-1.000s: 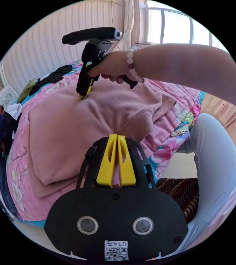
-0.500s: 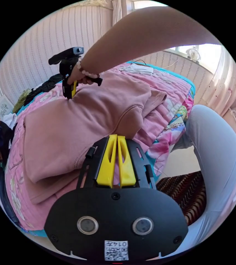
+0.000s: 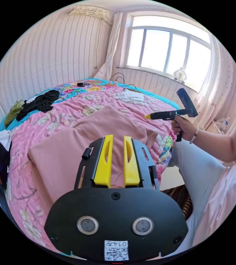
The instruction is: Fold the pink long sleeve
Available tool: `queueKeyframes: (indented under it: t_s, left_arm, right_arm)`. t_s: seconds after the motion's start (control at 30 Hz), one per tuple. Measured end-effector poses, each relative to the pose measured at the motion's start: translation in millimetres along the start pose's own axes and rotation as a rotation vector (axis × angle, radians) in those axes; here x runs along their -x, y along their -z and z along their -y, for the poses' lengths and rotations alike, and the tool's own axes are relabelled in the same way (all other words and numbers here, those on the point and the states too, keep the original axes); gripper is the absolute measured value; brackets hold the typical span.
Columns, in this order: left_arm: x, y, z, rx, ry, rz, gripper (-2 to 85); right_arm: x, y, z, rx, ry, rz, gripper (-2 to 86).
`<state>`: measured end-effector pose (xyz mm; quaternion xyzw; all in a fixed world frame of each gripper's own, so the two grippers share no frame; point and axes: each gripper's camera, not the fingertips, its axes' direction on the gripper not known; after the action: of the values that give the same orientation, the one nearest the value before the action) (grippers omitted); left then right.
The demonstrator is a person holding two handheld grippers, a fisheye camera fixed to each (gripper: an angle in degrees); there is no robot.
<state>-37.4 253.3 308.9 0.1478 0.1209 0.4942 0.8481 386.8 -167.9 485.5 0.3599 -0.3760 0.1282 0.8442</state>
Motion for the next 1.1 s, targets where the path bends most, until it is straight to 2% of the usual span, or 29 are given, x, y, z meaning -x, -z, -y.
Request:
queueKeyframes:
  t_s: [0.1,0.23,0.4,0.57,0.77,0.9,1.1]
  left_arm:
    - [9,-21,39,0.010,-0.011,0.028,7.9]
    - [19,-62,96,0.076,0.005,0.009,10.1]
    - [28,-117,154,0.162,0.040,0.022,11.2]
    - [31,-183,186,0.308,0.078,0.077,11.8]
    - [34,-213,186,0.448,0.030,0.137,5.5]
    - [48,-189,187,0.375,0.048,0.095,3.7]
    - [90,-95,170,0.166,0.108,0.065,2.8]
  right_arm:
    - [-30,4,-24,0.018,-0.073,-0.005,12.5]
    - [-57,-13,-28,0.049,-0.127,0.096,15.1]
    - [-59,-28,-39,0.042,-0.014,0.066,10.8]
    - [-90,-29,-45,0.030,-0.071,0.245,6.0]
    - [-92,-30,-50,-0.006,-0.016,0.316,4.2]
    - [-88,-30,-53,-0.046,0.024,0.380,3.6]
    - [-36,-28,-47,-0.080,0.238,0.395,2.9]
